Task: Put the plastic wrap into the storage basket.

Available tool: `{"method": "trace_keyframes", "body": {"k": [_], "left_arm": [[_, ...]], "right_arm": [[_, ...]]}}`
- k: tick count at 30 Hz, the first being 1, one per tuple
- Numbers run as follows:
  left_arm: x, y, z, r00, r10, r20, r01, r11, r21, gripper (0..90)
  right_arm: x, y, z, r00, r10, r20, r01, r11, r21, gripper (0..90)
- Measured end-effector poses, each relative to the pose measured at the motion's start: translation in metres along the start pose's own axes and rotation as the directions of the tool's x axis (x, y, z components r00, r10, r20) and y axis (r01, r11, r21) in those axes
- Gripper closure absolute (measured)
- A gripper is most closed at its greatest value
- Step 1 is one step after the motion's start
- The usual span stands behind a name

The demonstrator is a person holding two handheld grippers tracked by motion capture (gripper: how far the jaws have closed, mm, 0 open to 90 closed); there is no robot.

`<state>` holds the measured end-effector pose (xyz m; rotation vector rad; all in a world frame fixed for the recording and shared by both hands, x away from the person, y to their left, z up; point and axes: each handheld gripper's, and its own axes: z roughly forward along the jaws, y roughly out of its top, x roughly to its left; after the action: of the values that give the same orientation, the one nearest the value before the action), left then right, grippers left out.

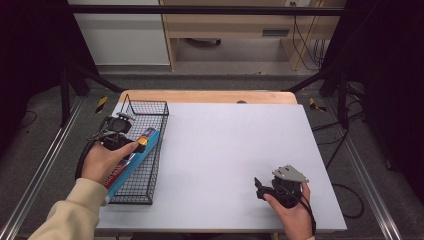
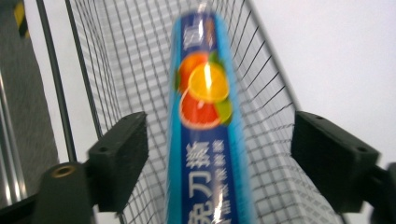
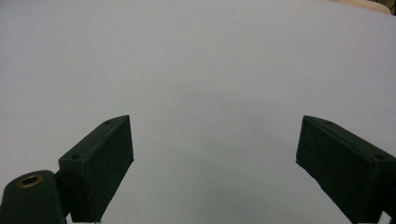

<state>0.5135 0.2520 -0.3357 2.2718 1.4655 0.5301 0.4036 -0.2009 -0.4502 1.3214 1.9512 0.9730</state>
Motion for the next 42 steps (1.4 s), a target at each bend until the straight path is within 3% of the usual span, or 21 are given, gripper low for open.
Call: {"method": "trace_keyframes", "body": {"k": [3,4,7,14,15,16,21,25,30,35,40,42], "left_arm": [[-0.004,0.002,-0.007,0.9998,-0.008,0.017,0.009,0.9991,-0.042,13.7],[-0.01,0.005,-0.015,0.9996,0.005,0.029,-0.003,0.9964,-0.084,12.9],[-0.023,0.007,-0.023,0.9981,0.02,0.058,-0.012,0.9909,-0.134,10.7],[-0.063,0.012,-0.036,0.9876,0.088,0.13,-0.058,0.9748,-0.216,7.8],[-0.063,0.012,-0.036,0.9876,0.088,0.13,-0.058,0.9748,-0.216,7.7],[-0.073,0.012,-0.037,0.9836,0.111,0.142,-0.077,0.9705,-0.229,7.6],[-0.099,0.014,-0.037,0.9712,0.161,0.176,-0.111,0.9583,-0.263,7.0],[-0.116,0.012,-0.036,0.9616,0.196,0.192,-0.135,0.9471,-0.291,6.9],[-0.136,0.008,-0.029,0.9483,0.232,0.217,-0.161,0.94,-0.301,7.1],[-0.157,0.002,-0.02,0.9359,0.275,0.22,-0.196,0.9255,-0.324,7.2],[-0.175,-0.007,-0.003,0.9222,0.299,0.246,-0.211,0.9209,-0.328,7.5],[-0.181,-0.011,0.003,0.9208,0.306,0.242,-0.219,0.9188,-0.328,7.6]], "right_arm": [[0.0,0.0,0.0,1.0,-0.003,0.001,0.003,1.0,0.0,11.2],[0.0,0.0,0.0,1.0,-0.002,0.002,0.002,1.0,-0.001,11.2],[0.0,0.0,0.0,1.0,-0.004,0.004,0.004,1.0,-0.002,11.2],[-0.002,0.0,-0.001,0.9998,-0.003,0.018,0.003,1.0,-0.004,10.0],[-0.003,0.0,-0.001,0.9998,-0.003,0.022,0.003,1.0,-0.008,9.9],[-0.003,0.0,-0.002,0.9997,-0.002,0.025,0.003,1.0,-0.006,9.3],[-0.006,0.0,-0.003,0.9995,0.0,0.032,0.0,1.0,-0.008,7.0],[-0.006,0.0,-0.003,0.9994,-0.011,0.032,0.011,1.0,-0.006,6.3],[-0.007,0.0,-0.005,0.9992,-0.014,0.039,0.014,1.0,-0.01,6.3],[-0.008,0.0,-0.005,0.999,-0.007,0.044,0.008,1.0,-0.014,6.3],[-0.009,0.0,-0.005,0.9989,-0.009,0.046,0.009,1.0,-0.012,6.3],[-0.008,0.0,-0.005,0.9989,-0.008,0.046,0.009,1.0,-0.012,6.3]]}}
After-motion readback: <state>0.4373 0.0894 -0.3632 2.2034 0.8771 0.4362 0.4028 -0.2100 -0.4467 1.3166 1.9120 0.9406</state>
